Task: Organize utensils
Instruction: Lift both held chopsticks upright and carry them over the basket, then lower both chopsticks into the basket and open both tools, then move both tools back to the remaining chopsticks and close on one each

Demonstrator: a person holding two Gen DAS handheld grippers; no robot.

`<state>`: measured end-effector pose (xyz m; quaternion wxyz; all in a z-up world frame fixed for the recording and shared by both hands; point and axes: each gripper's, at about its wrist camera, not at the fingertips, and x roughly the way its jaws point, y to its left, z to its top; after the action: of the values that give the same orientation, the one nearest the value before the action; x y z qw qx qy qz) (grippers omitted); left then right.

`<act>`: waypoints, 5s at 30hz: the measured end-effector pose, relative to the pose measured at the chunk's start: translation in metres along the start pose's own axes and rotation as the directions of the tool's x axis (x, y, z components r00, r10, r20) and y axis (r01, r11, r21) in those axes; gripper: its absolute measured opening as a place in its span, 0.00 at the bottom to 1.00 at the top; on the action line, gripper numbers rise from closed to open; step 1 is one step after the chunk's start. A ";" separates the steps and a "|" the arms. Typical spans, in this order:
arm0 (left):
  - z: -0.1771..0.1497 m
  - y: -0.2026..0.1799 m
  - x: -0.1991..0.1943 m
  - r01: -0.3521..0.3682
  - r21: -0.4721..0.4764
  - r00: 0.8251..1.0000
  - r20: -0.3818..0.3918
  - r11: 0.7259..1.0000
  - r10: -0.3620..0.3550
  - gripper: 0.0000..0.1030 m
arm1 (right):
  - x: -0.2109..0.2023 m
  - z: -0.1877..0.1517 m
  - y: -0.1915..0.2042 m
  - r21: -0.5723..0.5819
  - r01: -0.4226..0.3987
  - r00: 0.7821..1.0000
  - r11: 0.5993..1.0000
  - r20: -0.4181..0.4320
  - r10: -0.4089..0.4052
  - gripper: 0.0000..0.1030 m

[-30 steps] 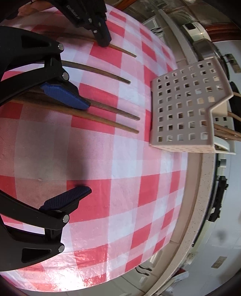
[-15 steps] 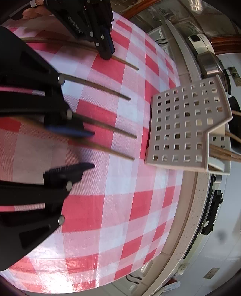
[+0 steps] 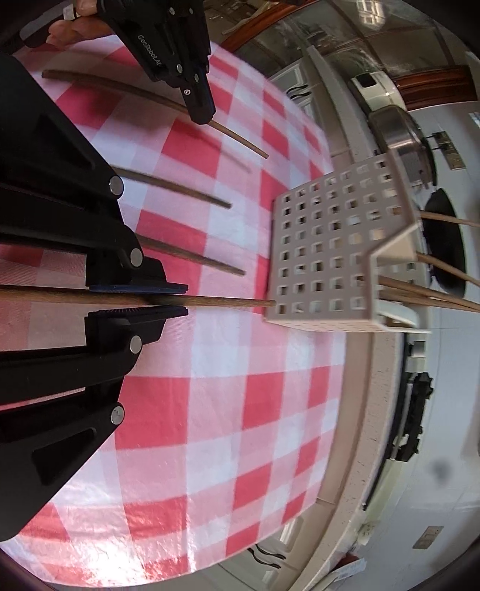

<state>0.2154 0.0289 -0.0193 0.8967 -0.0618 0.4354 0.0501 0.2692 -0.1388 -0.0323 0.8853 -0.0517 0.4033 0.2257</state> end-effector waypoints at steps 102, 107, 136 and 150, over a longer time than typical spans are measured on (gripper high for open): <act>0.238 -0.035 -0.088 0.114 0.069 0.899 0.419 0.991 -0.132 0.06 | -0.061 0.224 -0.017 0.002 -0.080 0.961 0.997 0.267 0.077 0.08; 0.228 -0.031 -0.054 0.112 0.048 0.931 0.343 0.993 -0.122 0.06 | -0.034 0.215 -0.018 0.007 -0.084 0.976 0.996 0.201 0.081 0.08; 0.136 0.001 -0.072 0.137 -0.093 0.942 0.320 0.986 -0.101 0.39 | -0.042 0.096 -0.065 0.106 0.043 0.982 0.993 0.181 -0.062 0.70; 0.013 -0.043 0.011 0.060 -0.070 0.998 0.002 0.996 -0.060 0.38 | -0.012 0.009 -0.046 0.086 0.034 0.998 0.996 0.049 -0.039 0.70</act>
<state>0.2385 -0.0111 -0.0168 0.8952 -0.1061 0.4312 0.0383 0.2887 -0.1821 -0.0215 0.9007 -0.0154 0.3888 0.1934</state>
